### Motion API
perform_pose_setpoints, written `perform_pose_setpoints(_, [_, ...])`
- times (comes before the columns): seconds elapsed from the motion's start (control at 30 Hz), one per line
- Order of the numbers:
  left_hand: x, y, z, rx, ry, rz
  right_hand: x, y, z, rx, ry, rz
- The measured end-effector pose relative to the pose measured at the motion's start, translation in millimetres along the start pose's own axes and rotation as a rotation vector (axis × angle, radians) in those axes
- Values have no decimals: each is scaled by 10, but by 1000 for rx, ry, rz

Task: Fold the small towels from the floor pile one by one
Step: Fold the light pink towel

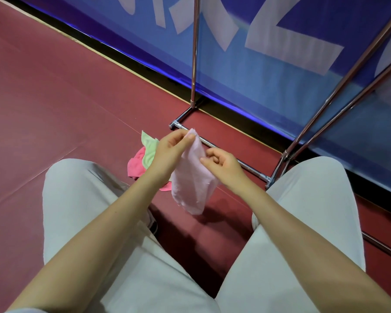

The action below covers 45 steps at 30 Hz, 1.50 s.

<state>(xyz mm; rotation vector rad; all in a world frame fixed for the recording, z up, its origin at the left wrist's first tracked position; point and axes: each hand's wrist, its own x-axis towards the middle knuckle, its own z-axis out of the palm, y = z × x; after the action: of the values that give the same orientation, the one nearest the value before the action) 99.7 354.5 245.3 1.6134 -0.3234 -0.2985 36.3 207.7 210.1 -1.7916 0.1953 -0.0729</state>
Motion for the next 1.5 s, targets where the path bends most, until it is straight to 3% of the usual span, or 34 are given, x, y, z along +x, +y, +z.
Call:
perform_pose_setpoints(0.13, [21,-8,-116,-23,64,15,4,13,-13,-95,-52,-43])
perform_pose_setpoints(0.33, [99,41,-272,-115,232,1,46,185,23,-439,-48,-189])
perform_pose_setpoints(0.43, [129,64,-345,-119,267,29,-4,158,23,-389,-90,-105])
perform_pose_setpoints(0.8, [255,60,-743,-243,539,74,-97,280,2,-639,-122,44])
perform_pose_setpoints(1.0, [307,43,-912,-230,612,72,-105,297,-76,-582,-39,124])
perform_pose_setpoints(1.37, [478,-148,-942,-211,739,-15,-216,132,-234,-515,114,-133])
perform_pose_setpoints(1.5, [497,-150,-916,-234,730,-25,-207,116,-282,-638,214,-235])
